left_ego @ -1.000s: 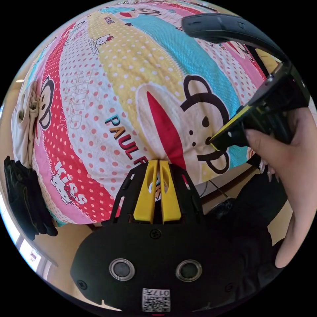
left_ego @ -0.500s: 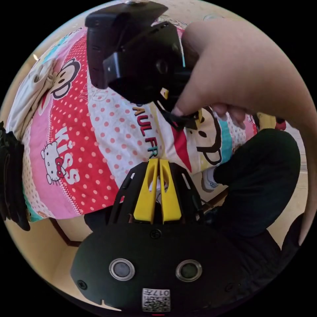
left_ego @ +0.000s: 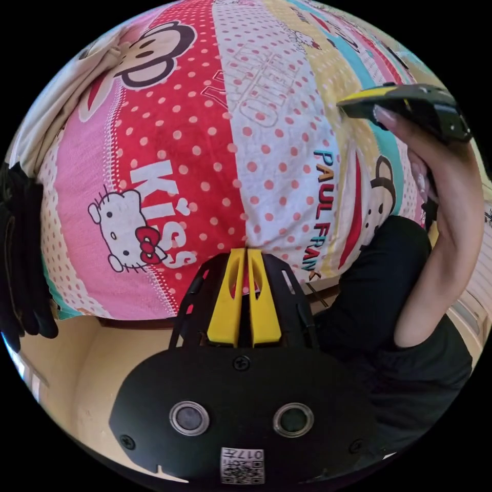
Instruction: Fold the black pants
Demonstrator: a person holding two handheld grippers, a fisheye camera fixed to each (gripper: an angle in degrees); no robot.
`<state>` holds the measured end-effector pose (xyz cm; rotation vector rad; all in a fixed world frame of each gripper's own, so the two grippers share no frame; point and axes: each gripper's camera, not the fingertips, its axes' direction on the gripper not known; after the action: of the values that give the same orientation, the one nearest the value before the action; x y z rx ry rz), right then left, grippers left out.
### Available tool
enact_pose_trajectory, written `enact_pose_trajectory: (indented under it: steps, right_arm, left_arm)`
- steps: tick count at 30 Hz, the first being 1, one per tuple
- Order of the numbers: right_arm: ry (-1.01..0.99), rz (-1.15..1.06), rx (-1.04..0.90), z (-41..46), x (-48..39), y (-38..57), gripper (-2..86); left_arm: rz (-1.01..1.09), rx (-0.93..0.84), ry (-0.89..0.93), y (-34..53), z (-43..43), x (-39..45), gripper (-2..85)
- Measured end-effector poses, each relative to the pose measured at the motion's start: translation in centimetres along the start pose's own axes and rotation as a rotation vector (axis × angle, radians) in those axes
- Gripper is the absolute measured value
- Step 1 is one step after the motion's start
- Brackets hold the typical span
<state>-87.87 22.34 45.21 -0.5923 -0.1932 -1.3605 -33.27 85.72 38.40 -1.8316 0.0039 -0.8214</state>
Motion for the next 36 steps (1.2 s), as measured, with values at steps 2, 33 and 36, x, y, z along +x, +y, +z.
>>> enact_pose_trajectory:
  steps: [2, 33, 36]
  right_arm:
    - [-0.013, -0.005, -0.014, 0.4, -0.3, -0.6, 0.3]
    - [-0.479, 0.101, 0.097, 1.4, 5.0, 3.4, 0.4]
    - [-0.547, 0.105, 0.095, 1.7, 6.0, 4.4, 0.3]
  left_arm:
    - [0.019, -0.034, -0.051, 0.0, -0.5, 0.2, -0.8]
    - [-0.488, 1.144, 0.558, 27.0, -17.4, -27.6, 6.5]
    - [-0.254, 0.959, 0.362, 20.9, -21.5, -20.2, 5.9]
